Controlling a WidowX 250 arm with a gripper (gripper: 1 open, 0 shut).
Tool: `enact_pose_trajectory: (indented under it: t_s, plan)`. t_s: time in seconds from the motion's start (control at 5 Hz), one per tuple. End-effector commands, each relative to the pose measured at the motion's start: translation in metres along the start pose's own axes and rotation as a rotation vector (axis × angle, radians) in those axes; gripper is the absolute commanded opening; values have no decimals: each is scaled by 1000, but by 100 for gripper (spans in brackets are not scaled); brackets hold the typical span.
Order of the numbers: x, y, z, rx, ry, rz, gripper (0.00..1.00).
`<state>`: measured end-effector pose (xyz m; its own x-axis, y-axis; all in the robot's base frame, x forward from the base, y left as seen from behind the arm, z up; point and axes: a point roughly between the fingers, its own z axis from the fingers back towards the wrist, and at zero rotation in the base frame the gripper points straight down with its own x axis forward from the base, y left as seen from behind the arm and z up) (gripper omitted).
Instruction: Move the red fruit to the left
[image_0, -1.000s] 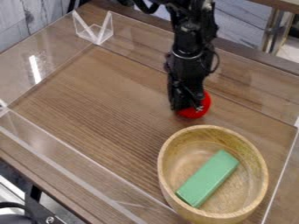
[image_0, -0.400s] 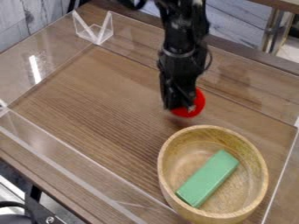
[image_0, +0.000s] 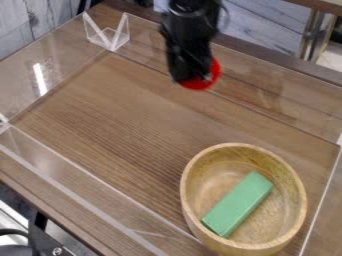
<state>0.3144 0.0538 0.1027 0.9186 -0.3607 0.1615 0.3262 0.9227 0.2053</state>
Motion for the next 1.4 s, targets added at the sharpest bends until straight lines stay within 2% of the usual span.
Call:
enact_pose_trajectory:
  t_s: [0.0, 0.2, 0.4, 0.8, 1.0, 1.2]
  plan:
    - [-8, 45, 18, 74, -34, 138, 0]
    - [-24, 71, 7, 111, -14, 242, 0]
    - [-33, 100, -16, 133, 11, 307, 0]
    - [-33, 145, -30, 183, 69, 502, 0]
    - [-32, 156, -38, 185, 79, 493, 0]
    - [-31, 157, -46, 183, 90, 478, 0]
